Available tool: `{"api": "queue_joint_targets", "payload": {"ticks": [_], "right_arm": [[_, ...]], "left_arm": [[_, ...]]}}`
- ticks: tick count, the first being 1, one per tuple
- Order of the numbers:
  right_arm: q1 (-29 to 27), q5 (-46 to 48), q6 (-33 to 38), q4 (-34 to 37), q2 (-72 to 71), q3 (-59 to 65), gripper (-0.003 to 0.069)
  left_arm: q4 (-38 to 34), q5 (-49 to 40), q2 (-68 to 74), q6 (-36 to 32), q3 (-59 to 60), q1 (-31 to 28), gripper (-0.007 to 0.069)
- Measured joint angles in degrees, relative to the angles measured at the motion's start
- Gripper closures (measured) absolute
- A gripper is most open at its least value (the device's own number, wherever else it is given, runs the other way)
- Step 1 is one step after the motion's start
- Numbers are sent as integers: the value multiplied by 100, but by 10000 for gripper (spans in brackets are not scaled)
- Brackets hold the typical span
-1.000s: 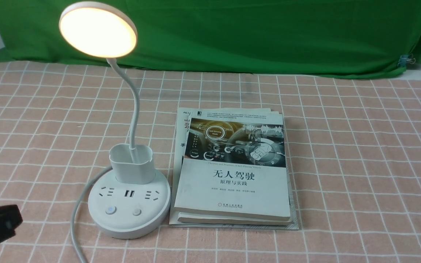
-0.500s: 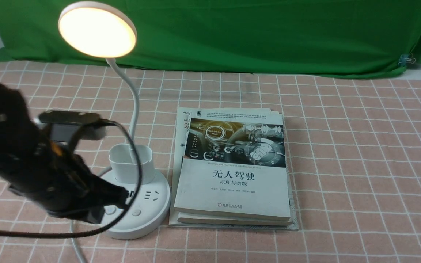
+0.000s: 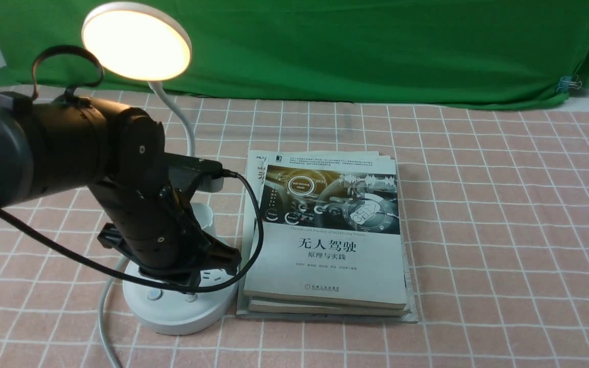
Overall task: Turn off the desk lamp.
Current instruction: Use the left arm to press the button switch on the lamp holder
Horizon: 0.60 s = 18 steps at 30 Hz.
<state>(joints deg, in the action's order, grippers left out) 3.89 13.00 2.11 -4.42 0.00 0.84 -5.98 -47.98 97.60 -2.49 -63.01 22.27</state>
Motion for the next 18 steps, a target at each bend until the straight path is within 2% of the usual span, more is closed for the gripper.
{"api": "queue_joint_targets", "payload": {"ticks": [18], "right_arm": [[0,0,0,0,0,0,419]], "left_arm": [[29,70,102,45,-75,3,621]]}}
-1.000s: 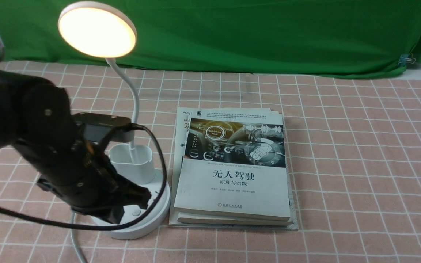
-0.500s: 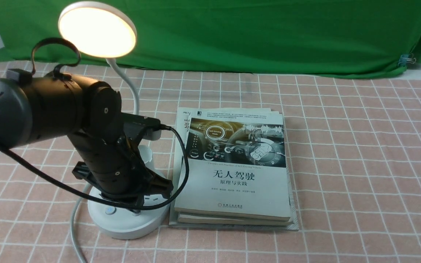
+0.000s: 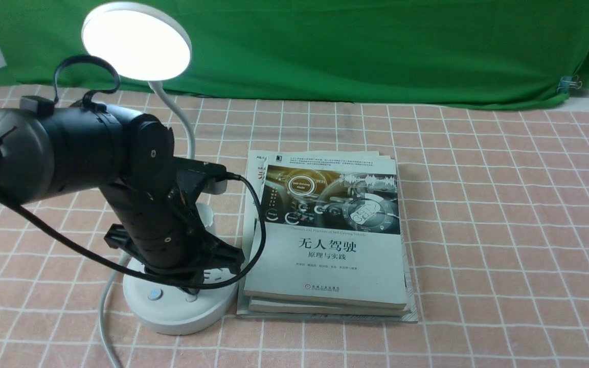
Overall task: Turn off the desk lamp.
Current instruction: Use the left arm to press the button switch on the lamp holder
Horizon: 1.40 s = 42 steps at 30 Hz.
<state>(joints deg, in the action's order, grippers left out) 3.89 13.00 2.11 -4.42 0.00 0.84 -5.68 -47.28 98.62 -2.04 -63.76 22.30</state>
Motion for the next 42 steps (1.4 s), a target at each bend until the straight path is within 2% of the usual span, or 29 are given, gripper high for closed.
{"api": "queue_joint_targets", "payload": {"ticks": [9,21,32,42], "right_arm": [[0,0,0,0,0,0,419],[0,0,0,0,0,0,419],[0,0,0,0,0,0,419],[0,0,0,0,0,0,419]], "left_arm": [[0,-130,-302,59,11,12,621],[-6,-219,182,48,2,12,621],[125,-323,-314,58,20,15,621],[101,-153,212,34,-17,15,621]]}}
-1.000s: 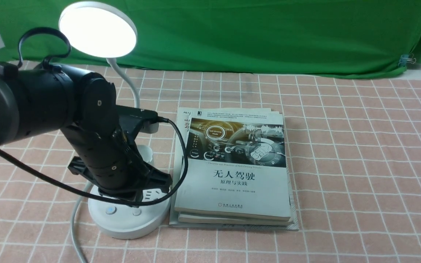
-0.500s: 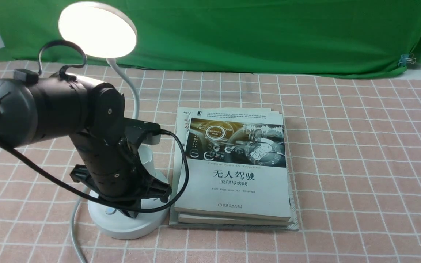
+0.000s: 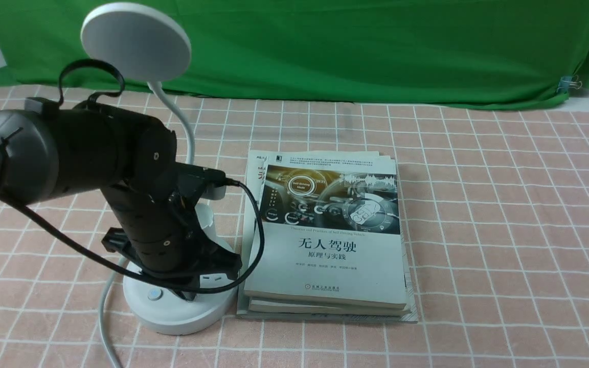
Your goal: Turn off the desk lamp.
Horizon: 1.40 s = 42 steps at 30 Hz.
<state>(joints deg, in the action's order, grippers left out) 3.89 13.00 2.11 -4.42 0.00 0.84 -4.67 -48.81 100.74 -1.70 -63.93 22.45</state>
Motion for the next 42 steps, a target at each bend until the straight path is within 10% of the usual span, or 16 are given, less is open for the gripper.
{"api": "queue_joint_targets", "payload": {"ticks": [15,27,42], "right_arm": [[0,0,0,0,0,0,419],[0,0,0,0,0,0,419],[0,0,0,0,0,0,419]], "left_arm": [[-173,31,-1825,-41,697,42,621],[-687,2980,-5735,-62,3946,54,621],[-111,3809,-7237,-62,4789,54,621]]}}
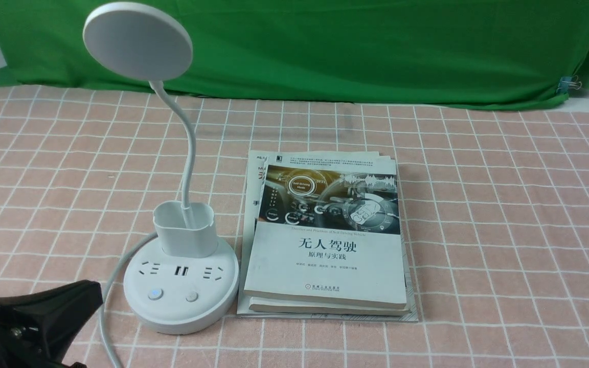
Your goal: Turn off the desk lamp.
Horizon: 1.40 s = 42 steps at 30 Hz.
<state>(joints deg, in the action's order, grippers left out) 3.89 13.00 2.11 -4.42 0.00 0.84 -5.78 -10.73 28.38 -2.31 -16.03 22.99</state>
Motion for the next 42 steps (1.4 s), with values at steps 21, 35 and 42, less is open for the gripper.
{"api": "queue_joint_targets", "payload": {"ticks": [21,35,42], "right_arm": [[0,0,0,0,0,0,419],[0,0,0,0,0,0,419],[0,0,0,0,0,0,419]], "left_arm": [[-271,-78,-2796,-237,1597,-2519,621],[-492,-629,-2841,-325,1642,-2387,621],[-492,-629,-2841,-325,1642,-2326,621]]}}
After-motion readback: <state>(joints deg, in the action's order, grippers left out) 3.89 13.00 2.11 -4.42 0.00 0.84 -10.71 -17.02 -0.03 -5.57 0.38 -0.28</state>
